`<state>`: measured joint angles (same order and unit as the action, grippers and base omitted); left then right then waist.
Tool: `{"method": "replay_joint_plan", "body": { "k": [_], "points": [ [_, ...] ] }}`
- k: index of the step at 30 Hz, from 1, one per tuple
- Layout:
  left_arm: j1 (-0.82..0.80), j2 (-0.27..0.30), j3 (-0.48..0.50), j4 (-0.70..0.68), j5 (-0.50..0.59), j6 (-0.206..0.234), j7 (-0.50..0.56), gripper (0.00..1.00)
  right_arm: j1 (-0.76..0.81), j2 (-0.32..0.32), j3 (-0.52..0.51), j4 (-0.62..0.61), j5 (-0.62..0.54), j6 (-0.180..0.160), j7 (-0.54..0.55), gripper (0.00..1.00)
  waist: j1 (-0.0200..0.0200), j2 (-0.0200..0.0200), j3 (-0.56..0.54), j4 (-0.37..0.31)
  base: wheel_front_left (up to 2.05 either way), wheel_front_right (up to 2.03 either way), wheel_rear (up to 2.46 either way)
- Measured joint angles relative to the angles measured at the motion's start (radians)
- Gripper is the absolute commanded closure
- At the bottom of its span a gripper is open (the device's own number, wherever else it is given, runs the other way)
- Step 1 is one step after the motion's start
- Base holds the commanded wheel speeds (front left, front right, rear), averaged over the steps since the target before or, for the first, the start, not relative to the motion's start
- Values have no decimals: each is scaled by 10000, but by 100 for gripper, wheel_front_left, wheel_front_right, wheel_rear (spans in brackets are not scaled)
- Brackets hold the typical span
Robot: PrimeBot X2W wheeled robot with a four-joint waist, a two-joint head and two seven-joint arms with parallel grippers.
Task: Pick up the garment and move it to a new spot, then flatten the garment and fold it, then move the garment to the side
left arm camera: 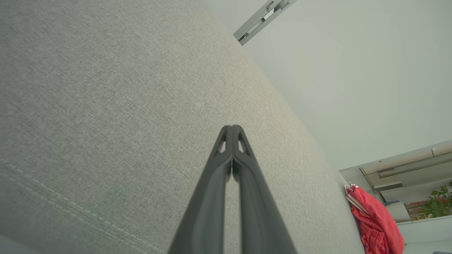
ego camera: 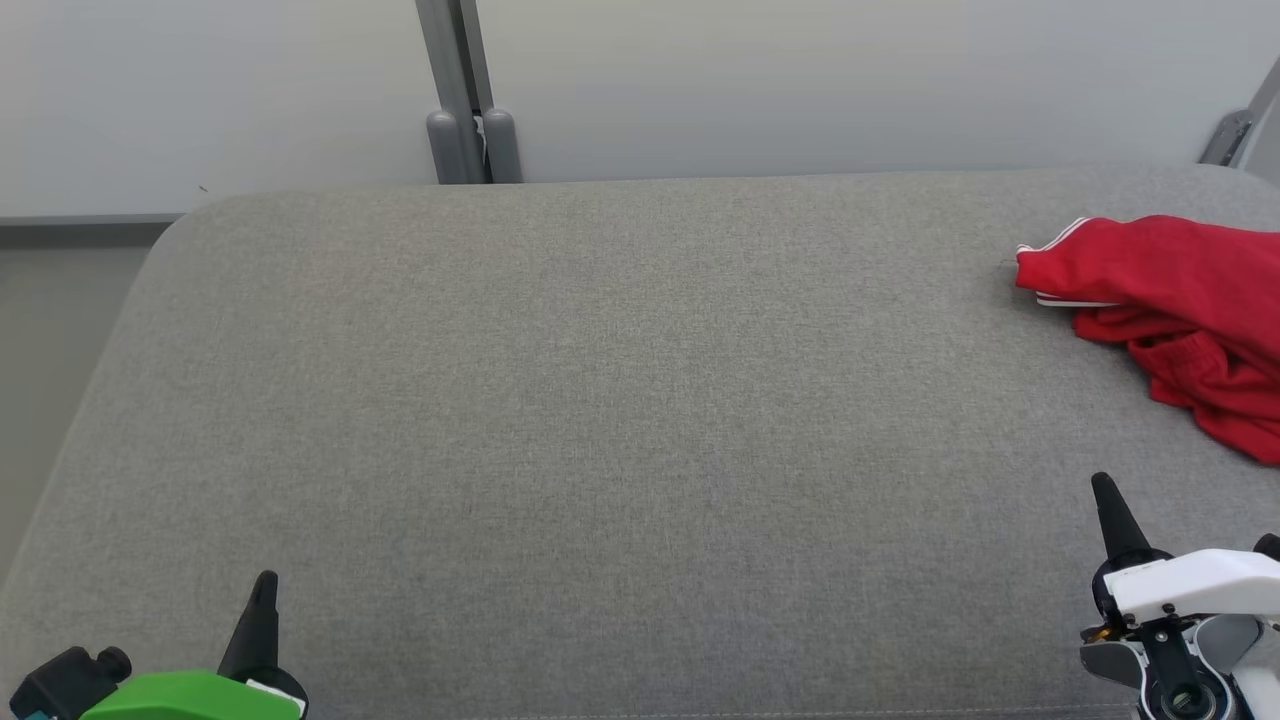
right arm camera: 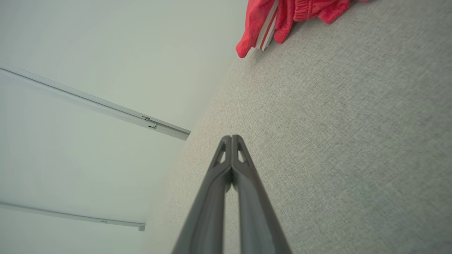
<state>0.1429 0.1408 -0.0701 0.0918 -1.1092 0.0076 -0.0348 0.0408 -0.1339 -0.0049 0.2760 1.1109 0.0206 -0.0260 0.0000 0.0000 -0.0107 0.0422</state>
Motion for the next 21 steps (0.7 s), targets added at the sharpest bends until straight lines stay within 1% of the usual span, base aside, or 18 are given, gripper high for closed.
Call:
{"method": "replay_joint_plan", "body": {
  "k": [16,19,21],
  "points": [
    [-630,-144,211,516,-1987,-357,255,100,-371,337,-479,38,1762,322,470,100,0,0,51,-156,0,0,0],
    [-686,-184,261,616,-2406,-487,339,100,-388,407,-564,44,2050,422,581,100,0,0,61,-185,0,0,0],
    [-746,-207,288,677,-2610,-531,341,100,-429,433,-621,48,2301,426,648,100,0,0,67,-205,0,0,0]
  ]
}}
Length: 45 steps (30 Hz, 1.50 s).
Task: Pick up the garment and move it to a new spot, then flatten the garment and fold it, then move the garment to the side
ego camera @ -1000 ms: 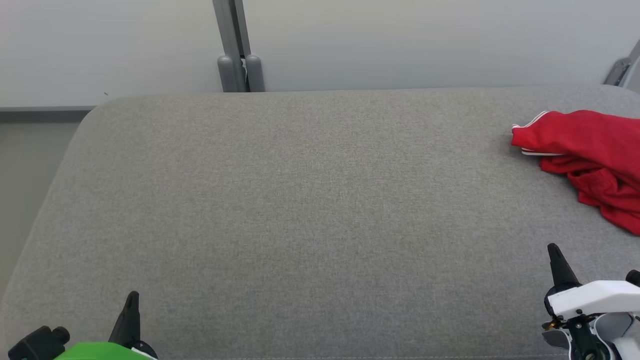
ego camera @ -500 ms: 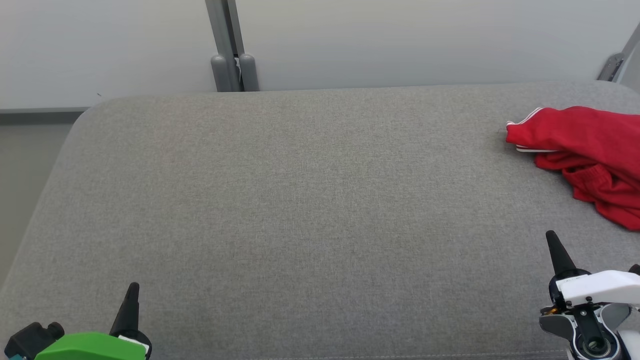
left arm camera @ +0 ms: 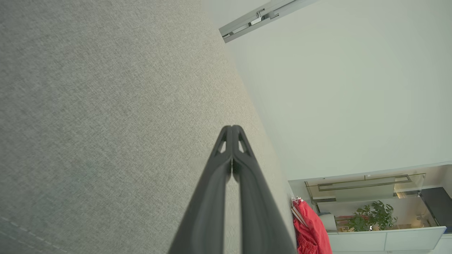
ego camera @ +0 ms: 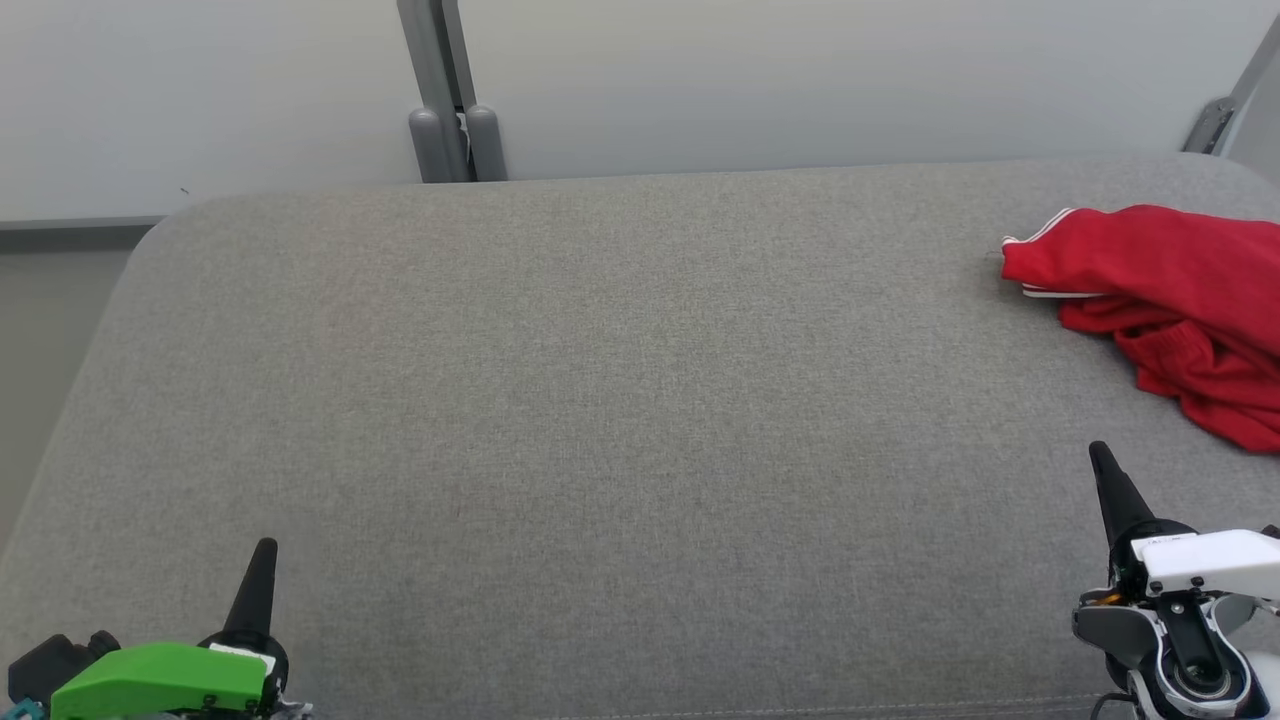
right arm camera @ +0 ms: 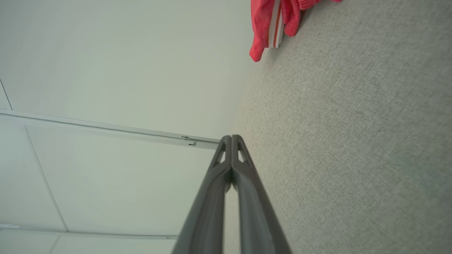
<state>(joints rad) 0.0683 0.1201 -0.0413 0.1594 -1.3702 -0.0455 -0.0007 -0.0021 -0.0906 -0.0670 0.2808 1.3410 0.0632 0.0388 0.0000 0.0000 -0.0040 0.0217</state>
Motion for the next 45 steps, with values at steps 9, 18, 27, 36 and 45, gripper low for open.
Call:
{"method": "replay_joint_plan", "body": {
  "k": [9,18,27,36,45],
  "points": [
    [-359,-82,109,295,-1177,-251,111,100,-213,198,-276,15,951,230,255,100,0,0,29,-88,0,0,0],
    [-720,-159,253,594,-2332,-437,280,100,-436,380,-545,23,1973,428,527,100,0,0,58,-176,0,0,0],
    [-965,-217,347,798,-3005,-612,399,100,-575,510,-704,27,2577,556,694,100,0,0,74,-224,0,0,0],
    [-982,-232,353,871,-3005,-616,408,100,-577,510,-704,25,2579,589,694,100,0,0,73,-223,0,0,0],
    [-990,-238,357,920,-3005,-644,408,100,-577,510,-704,25,2579,589,694,100,1,0,71,-222,0,0,0]
  ]
}}
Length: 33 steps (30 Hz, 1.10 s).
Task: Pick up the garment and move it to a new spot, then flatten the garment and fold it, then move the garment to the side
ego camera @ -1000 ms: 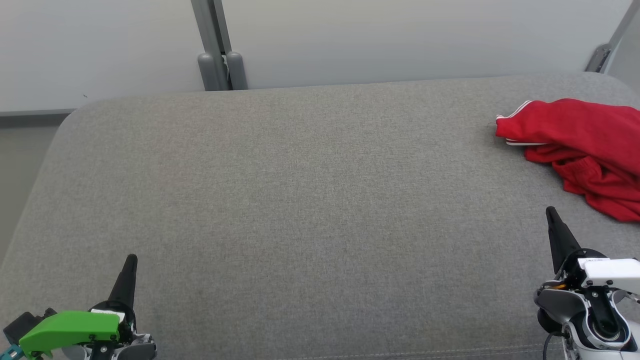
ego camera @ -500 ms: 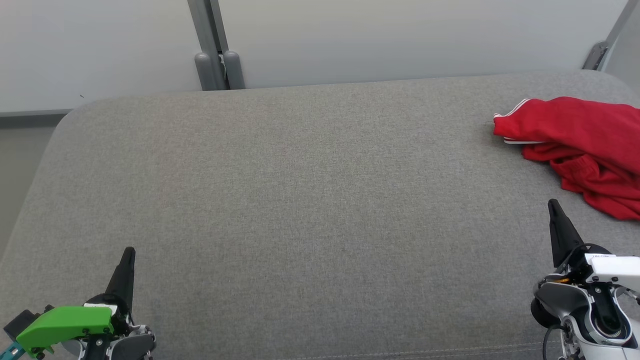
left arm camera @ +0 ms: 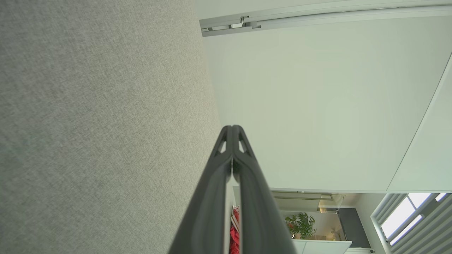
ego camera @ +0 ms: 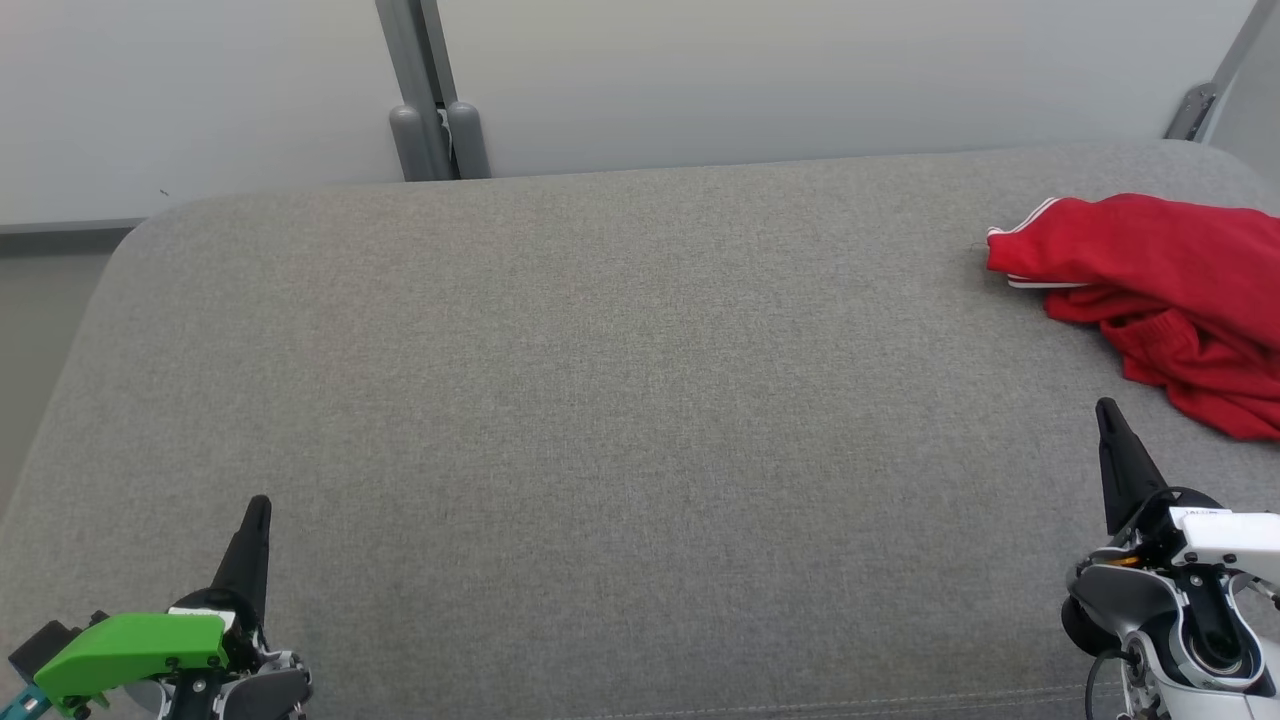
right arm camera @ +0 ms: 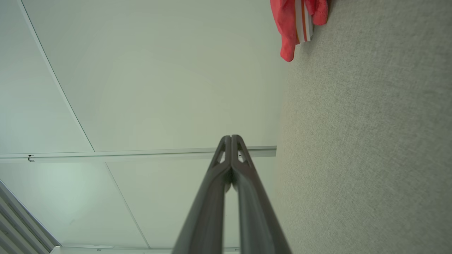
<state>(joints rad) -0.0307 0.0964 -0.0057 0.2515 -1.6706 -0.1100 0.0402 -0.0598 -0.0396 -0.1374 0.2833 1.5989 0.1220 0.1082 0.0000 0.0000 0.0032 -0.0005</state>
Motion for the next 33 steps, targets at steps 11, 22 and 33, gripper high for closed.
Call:
{"method": "replay_joint_plan", "body": {
  "k": [11,22,33],
  "points": [
    [-10,-10,8,59,0,-44,2,100,0,0,0,-4,0,0,0,100,0,0,-1,1,0,0,0],
    [-17,-21,15,105,2,-46,35,100,0,0,0,-6,2,0,-2,100,0,0,-2,2,0,0,0],
    [-64,-36,25,157,2,-58,35,100,0,0,0,-10,15,0,-2,100,0,0,-3,3,0,0,0]
  ]
}}
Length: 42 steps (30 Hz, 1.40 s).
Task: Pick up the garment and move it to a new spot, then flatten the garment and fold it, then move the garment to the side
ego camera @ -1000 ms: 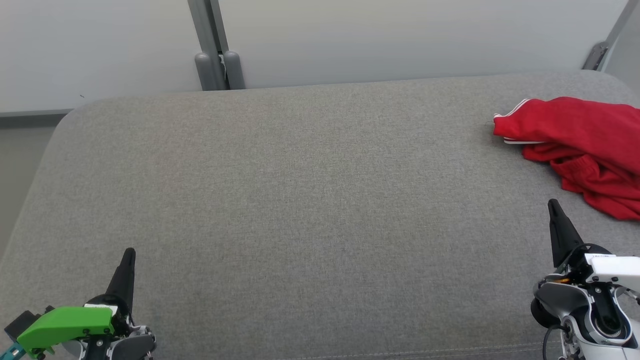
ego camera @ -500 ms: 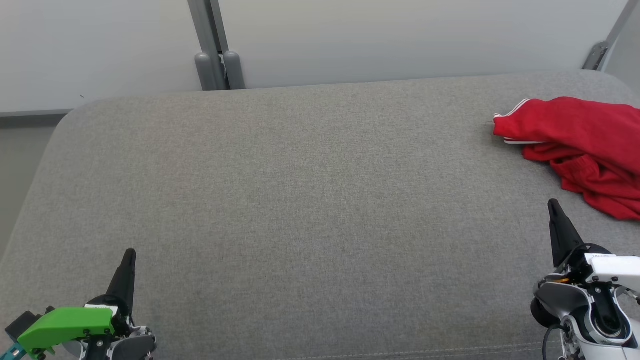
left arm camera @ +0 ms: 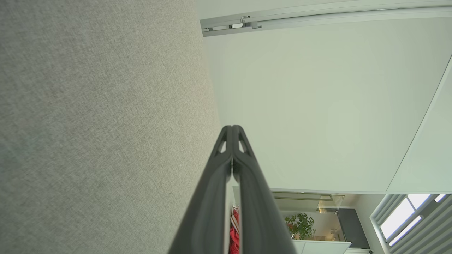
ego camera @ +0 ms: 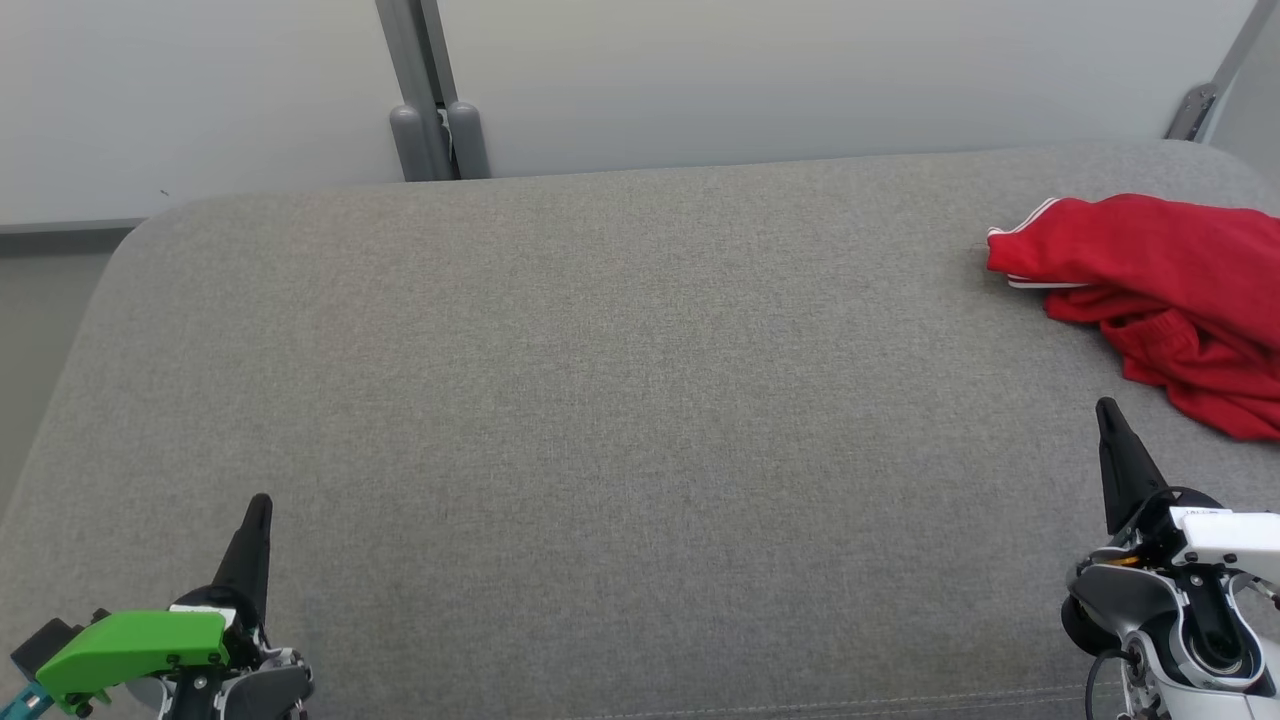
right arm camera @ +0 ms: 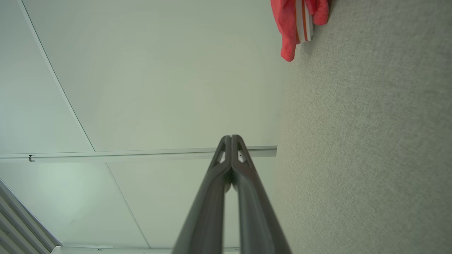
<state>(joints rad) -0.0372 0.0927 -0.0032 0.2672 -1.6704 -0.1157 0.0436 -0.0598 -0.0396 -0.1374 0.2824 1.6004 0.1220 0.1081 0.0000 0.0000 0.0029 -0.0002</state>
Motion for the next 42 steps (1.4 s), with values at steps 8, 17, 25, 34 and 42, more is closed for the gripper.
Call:
{"method": "replay_joint_plan", "body": {
  "k": [8,17,25,34,42],
  "points": [
    [-102,-15,6,17,0,0,12,100,0,0,0,-2,2,0,0,100,0,0,0,0,0,0,0],
    [-103,-29,12,50,0,-2,12,100,0,0,0,-2,2,0,0,100,0,0,0,1,0,0,0],
    [-105,-33,17,63,0,-42,31,100,0,0,0,-4,2,0,0,100,0,0,-1,1,0,0,0],
    [-105,-35,21,82,0,-44,42,100,0,0,0,-6,2,0,0,100,0,0,-1,1,0,0,0],
    [-107,-36,25,92,0,-44,42,100,0,0,0,-8,4,2,0,100,0,0,-1,1,0,0,0]
  ]
}}
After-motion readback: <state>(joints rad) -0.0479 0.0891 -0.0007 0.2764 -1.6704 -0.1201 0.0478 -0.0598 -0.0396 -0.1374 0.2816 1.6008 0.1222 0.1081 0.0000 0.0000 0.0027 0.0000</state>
